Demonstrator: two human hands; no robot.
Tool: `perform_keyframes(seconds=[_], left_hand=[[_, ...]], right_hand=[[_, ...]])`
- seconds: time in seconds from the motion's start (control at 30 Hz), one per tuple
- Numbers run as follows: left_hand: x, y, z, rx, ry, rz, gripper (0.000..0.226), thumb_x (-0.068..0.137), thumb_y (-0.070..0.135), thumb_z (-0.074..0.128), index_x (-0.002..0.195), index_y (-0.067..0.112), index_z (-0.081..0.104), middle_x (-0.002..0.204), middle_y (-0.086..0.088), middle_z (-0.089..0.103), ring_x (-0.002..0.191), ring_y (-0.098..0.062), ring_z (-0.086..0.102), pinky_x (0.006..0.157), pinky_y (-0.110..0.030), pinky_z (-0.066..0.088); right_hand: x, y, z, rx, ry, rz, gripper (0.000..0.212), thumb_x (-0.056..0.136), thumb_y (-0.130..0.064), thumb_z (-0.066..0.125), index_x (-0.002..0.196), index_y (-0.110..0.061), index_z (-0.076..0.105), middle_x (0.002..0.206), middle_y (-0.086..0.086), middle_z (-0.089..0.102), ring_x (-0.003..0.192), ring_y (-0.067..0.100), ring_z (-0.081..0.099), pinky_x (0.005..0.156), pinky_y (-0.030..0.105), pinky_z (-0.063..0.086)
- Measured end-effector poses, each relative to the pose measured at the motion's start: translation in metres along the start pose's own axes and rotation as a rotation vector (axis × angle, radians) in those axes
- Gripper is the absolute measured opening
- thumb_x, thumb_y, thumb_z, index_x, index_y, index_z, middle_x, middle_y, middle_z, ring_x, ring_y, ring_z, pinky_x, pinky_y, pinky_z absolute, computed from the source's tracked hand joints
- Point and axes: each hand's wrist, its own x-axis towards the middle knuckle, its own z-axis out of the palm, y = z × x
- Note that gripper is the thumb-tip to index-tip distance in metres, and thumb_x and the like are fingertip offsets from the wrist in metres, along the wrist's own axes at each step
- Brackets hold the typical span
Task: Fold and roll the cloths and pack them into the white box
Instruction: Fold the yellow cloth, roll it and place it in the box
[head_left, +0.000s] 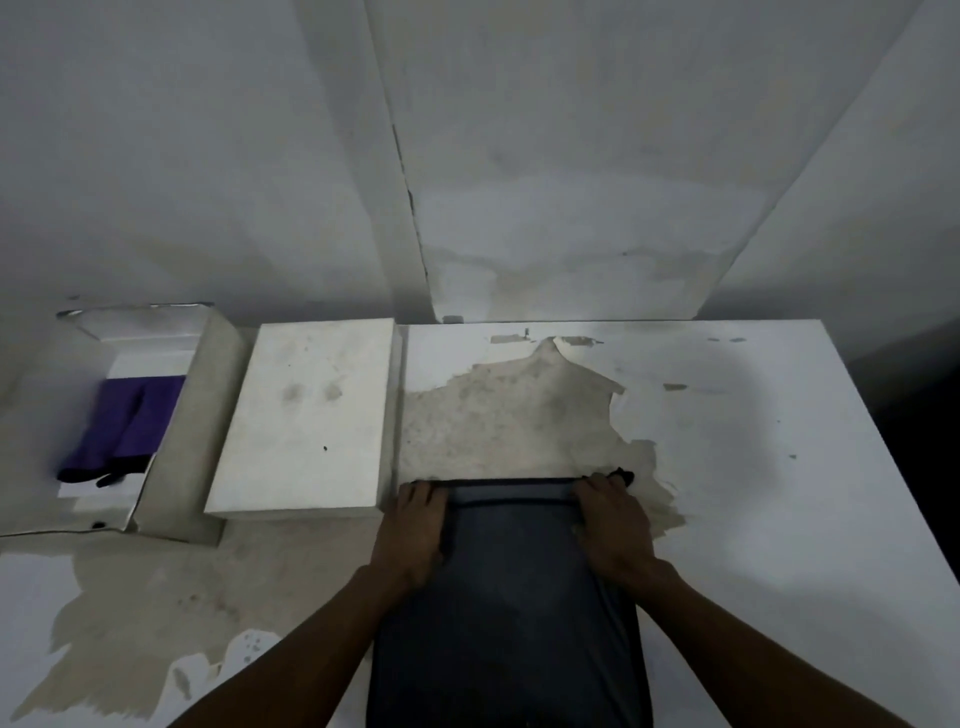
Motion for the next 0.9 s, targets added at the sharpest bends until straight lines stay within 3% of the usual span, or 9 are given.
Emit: perform_keyframes(seconds=[0.17,0.3,0.43,0.7,0.9], left_hand=[[0.005,0.004,-0.006,0.071,-0.063,-0.002,0.034,0.084,0.019,0.06,0.117,0.013,0.053,0.123,-0.009,0.051,0.118,-0.027,0.043,0.093,-0.036,0.041],[0.002,-0.003,-0.013,0.027,-0.047,0.003,0.031,0.085,0.021,0.057,0.116,0.017,0.056,0.12,-0.006,0.059,0.109,-0.024,0.054,0.091,-0.035,0.044],[-0.001,-0.004,-0.028,-0.101,-0.02,0.0,0.017,0.086,0.016,0.054,0.102,0.012,0.06,0.108,-0.008,0.064,0.093,-0.022,0.062,0.07,-0.027,0.046],[0.003,0.001,-0.063,-0.14,0.12,-0.043,0.007,0.084,0.011,0.054,0.081,0.015,0.049,0.094,-0.006,0.06,0.088,-0.024,0.057,0.063,-0.029,0.037],[0.0,-0.001,-0.07,-0.186,0.222,-0.089,0.002,0.084,0.01,0.056,0.084,0.012,0.056,0.092,-0.005,0.062,0.084,-0.024,0.058,0.063,-0.029,0.04]], right_hand=[[0.006,0.003,-0.002,-0.144,-0.037,0.024,0.018,0.083,-0.018,0.053,0.1,-0.014,0.058,0.116,0.003,0.052,0.11,0.023,0.043,0.079,0.033,0.033],[0.006,0.006,-0.008,-0.17,-0.018,0.034,0.022,0.081,-0.023,0.056,0.101,-0.017,0.061,0.115,0.002,0.054,0.112,0.025,0.042,0.083,0.034,0.033],[0.001,0.01,-0.018,-0.152,0.03,0.077,0.015,0.079,-0.023,0.057,0.091,-0.017,0.062,0.106,0.002,0.056,0.107,0.025,0.044,0.08,0.035,0.031],[0.004,0.012,-0.045,-0.148,0.152,0.148,0.008,0.078,-0.016,0.058,0.084,-0.015,0.062,0.094,0.005,0.057,0.099,0.028,0.046,0.073,0.034,0.029],[0.001,0.013,-0.058,-0.127,0.176,0.17,0.013,0.077,-0.023,0.065,0.087,-0.015,0.068,0.096,0.008,0.055,0.1,0.029,0.047,0.075,0.034,0.036]])
